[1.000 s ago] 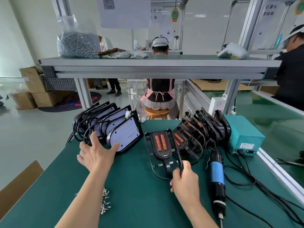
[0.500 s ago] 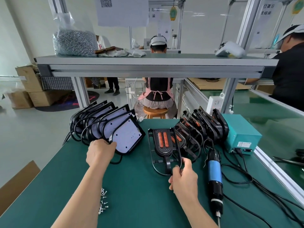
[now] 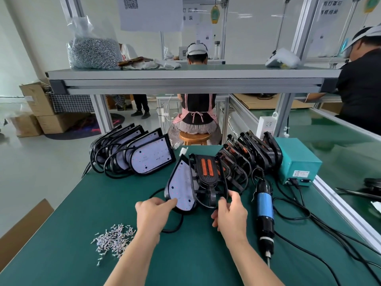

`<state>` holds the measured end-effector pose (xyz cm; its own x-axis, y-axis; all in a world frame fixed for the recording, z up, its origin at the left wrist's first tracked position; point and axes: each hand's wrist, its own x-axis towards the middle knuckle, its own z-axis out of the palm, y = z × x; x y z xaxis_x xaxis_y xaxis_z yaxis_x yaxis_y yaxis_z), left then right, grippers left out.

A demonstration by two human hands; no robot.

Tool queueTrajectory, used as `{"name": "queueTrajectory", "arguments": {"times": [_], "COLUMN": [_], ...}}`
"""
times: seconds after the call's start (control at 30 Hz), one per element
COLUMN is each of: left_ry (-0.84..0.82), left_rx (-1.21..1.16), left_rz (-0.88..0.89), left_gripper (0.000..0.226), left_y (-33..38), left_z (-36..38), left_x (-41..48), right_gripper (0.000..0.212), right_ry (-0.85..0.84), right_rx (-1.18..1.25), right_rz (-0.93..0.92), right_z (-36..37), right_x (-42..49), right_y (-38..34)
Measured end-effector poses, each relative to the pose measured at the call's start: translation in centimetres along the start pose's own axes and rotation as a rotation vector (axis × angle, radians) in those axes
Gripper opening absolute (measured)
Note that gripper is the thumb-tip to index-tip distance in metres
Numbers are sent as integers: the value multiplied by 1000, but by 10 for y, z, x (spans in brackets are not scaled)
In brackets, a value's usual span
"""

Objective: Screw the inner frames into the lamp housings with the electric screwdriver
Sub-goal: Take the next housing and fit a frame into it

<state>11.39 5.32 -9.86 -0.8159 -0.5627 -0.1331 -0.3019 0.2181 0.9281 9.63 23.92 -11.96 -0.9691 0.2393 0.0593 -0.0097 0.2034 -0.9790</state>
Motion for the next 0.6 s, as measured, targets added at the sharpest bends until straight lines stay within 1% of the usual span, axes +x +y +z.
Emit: {"name": "queueTrajectory", "arguments": {"times": [0.07, 0.2, 0.27, 0.3, 0.33, 0.4, 0.47, 0.53, 0.6], "left_ry": [-20, -122, -144, -149, -157, -179, -200, -234, -217], "left_rx": [-24, -122, -164, -182, -202, -256, -307, -292, -215], "left_rz": [23, 6, -17, -38, -64, -119, -159, -163, -89], "left_gripper": [33, 40, 37, 32, 24, 11, 11, 13, 12], "left_y": [-5, -11, -14, -15, -15, -14, -13, -15, -20], "left_z": [1, 5, 11, 13, 16, 20, 21, 21, 20], "left_x": [-16, -51, -63, -68, -73, -81, -87, -90, -90], "right_gripper": [18, 12, 9, 8, 9, 17, 27, 30, 29], "right_ry": [6, 18, 41, 49, 53, 56, 65, 59, 8], "right_rx": [-10, -86, -129, -148, -168, -208, -232, -257, -337], "right_rz": [-12, -52, -48, -35, -14, 32, 60, 66, 48], "right_z": [0, -1, -1, -1, -1, -3, -5, -9, -12], "right_x": [-1, -3, -4, -5, -6, -10, -14, -15, -15], "right_y": [0, 0, -1, -1, -2, -2, -3, -3, -5]}}
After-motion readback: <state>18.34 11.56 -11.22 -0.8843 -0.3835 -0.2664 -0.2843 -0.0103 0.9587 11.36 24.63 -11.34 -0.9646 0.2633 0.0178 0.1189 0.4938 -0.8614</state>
